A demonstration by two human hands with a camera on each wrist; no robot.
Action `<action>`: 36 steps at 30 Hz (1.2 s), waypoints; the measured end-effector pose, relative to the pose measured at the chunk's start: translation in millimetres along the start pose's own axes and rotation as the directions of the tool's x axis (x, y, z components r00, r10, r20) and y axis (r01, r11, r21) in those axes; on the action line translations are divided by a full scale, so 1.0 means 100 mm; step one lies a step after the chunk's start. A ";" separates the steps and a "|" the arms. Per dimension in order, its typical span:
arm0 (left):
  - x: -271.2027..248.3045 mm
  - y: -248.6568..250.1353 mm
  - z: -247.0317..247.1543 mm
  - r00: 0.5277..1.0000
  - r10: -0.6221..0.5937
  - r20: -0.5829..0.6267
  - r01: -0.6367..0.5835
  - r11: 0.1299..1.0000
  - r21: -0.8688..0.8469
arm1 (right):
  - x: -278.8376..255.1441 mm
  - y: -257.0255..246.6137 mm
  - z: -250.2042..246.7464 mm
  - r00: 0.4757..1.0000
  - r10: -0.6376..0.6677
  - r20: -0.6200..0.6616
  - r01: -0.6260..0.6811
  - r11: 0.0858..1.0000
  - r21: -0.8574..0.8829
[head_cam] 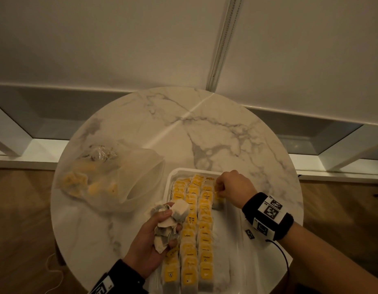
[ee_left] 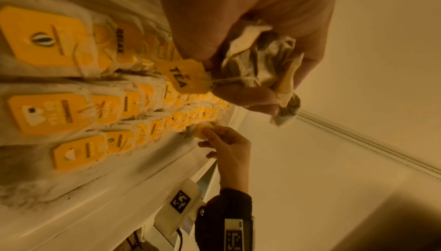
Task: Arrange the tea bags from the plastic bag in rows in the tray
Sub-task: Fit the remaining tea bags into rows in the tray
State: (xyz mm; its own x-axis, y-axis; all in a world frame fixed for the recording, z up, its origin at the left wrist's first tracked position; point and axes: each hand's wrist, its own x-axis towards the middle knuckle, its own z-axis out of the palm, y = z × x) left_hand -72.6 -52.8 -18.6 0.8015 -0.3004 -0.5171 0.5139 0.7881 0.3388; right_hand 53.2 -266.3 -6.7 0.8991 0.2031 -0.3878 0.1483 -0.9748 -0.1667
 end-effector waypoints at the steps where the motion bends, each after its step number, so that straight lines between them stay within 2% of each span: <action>1: 0.00 0.00 0.00 1.000 0.000 0.000 0.000 1.000 0.004 | 0.01 0.01 0.00 1.000 -0.002 0.004 0.002 1.000 0.021; 9: 0.03 -0.01 -0.01 1.000 -0.009 0.003 0.009 0.999 0.036 | 0.04 0.06 0.05 0.999 -0.003 -0.033 0.007 0.993 0.120; 12: 0.03 0.00 0.00 1.000 0.000 0.007 0.000 0.998 0.065 | -0.04 0.07 -0.02 0.994 -0.020 -0.106 0.035 0.990 0.138; 14: 0.03 0.00 0.01 1.000 0.007 -0.006 -0.007 0.998 0.068 | -0.20 0.00 -0.13 0.981 -0.069 -0.182 0.107 0.972 0.210; 16: 0.04 -0.01 0.01 1.000 0.001 -0.020 0.001 0.997 0.071 | -0.43 -0.15 -0.24 0.965 -0.155 -0.211 0.222 0.912 0.344; 20: 0.06 -0.04 0.01 0.999 -0.025 -0.021 0.027 0.992 0.120 | -0.83 -0.46 -0.28 0.929 -0.292 -0.227 0.369 0.698 0.613; 22: 0.07 -0.06 0.00 0.999 -0.033 -0.015 0.035 0.991 0.126 | -0.94 -0.52 -0.21 0.887 -0.365 -0.284 0.461 0.651 0.603; 24: 0.07 -0.07 -0.01 0.999 -0.040 0.003 0.039 0.990 0.138 | -0.98 -0.53 -0.11 0.864 -0.417 -0.282 0.502 0.670 0.547; 26: 0.06 -0.09 -0.03 0.999 -0.038 0.010 0.036 0.984 0.174 | -0.97 -0.53 -0.02 0.893 -0.365 -0.262 0.448 0.673 0.589; 30: 0.05 -0.10 -0.01 1.000 0.020 0.001 -0.019 0.958 0.286 | -0.88 -0.53 0.07 0.972 -0.165 -0.165 0.231 0.586 0.777; 33: 0.04 -0.08 0.03 0.994 0.105 0.012 -0.102 0.921 0.375 | -0.85 -0.49 0.11 0.979 -0.180 -0.094 0.180 0.558 0.810; 36: 0.03 -0.05 0.02 0.994 0.108 0.019 -0.108 0.936 0.336 | -0.87 -0.44 0.09 0.980 -0.160 -0.118 0.179 0.445 0.877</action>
State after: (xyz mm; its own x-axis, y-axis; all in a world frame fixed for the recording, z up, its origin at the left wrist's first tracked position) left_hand -72.2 -59.0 -20.2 0.8581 -0.2236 -0.4623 0.4968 0.5895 0.6370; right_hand -35.3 -240.7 26.0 0.9061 0.3443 -0.2460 -0.1345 -0.3168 -0.9389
